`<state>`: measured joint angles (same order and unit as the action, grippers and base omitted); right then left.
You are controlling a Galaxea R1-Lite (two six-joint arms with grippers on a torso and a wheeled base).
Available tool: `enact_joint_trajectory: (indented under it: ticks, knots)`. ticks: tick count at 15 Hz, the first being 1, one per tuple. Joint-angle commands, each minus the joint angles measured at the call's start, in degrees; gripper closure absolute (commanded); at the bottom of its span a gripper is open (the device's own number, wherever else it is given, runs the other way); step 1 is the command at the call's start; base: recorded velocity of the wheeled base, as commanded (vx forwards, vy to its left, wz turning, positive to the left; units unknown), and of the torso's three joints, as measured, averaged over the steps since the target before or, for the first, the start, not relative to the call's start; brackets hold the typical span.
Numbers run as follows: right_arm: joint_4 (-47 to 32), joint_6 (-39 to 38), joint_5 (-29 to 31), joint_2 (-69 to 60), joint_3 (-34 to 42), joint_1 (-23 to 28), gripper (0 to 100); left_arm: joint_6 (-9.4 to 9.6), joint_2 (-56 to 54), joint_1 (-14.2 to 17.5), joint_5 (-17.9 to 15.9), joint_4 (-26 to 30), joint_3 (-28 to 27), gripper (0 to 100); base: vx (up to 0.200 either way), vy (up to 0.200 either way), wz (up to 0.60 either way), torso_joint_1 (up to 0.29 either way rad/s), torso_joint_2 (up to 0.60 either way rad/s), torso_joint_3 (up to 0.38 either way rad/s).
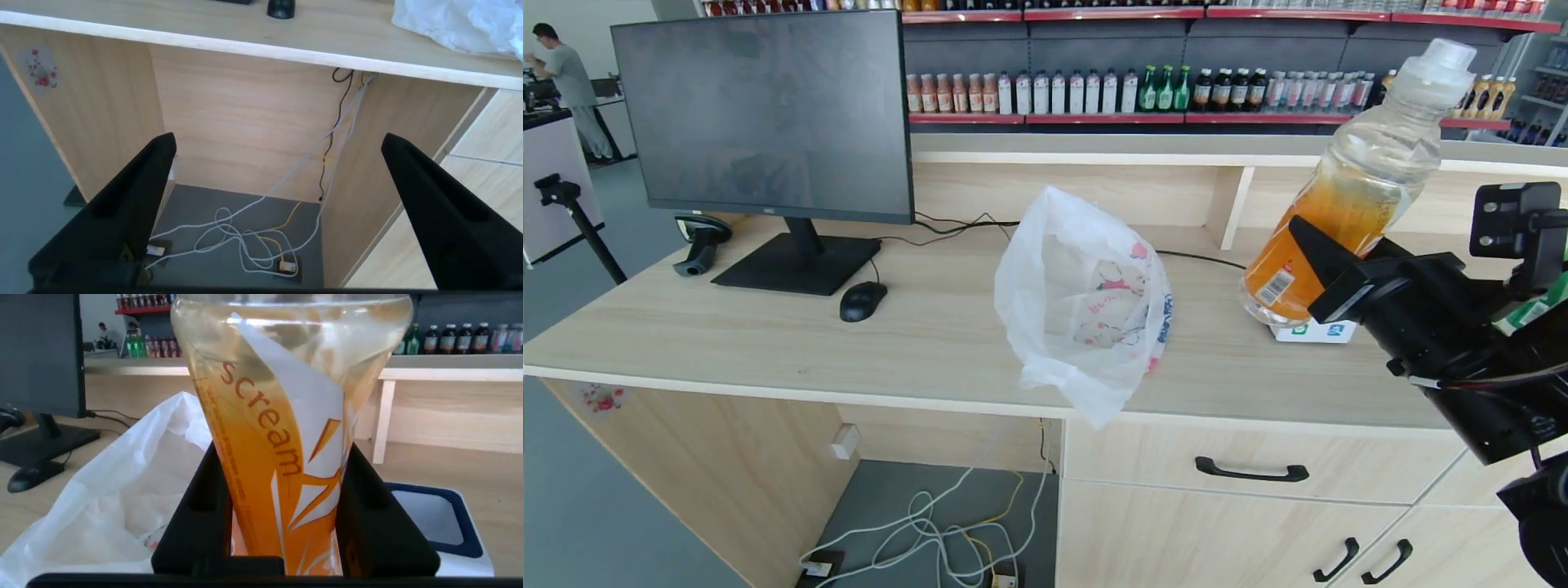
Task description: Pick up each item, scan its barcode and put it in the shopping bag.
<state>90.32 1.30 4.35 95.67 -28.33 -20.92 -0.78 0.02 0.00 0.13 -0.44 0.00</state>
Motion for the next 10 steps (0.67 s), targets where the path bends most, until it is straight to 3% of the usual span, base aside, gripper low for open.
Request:
enact_joint_trajectory:
  ticks: [1, 4, 10]
  knots:
    - [-0.3, 0.0, 0.0, 0.4, 0.0, -0.1, 100, -0.01, 0.0, 0.0, 0.0, 0.0, 0.0, 0, 0.000, 0.000, 0.60, 0.002, 0.01, 0.002]
    - [-0.3, 0.0, 0.0, 0.7, -1.0, -0.4, 100, 0.08, 0.0, 0.0, 0.0, -0.1, 0.0, 0, 0.000, 0.000, 0.60, 0.001, 0.01, -0.001]
    - [-0.3, -0.2, 0.0, 6.7, -7.4, -0.4, 100, 0.08, 0.1, 0.0, 0.0, -0.2, 0.0, 0, 0.000, 0.000, 0.00, 0.000, 0.00, 0.000]
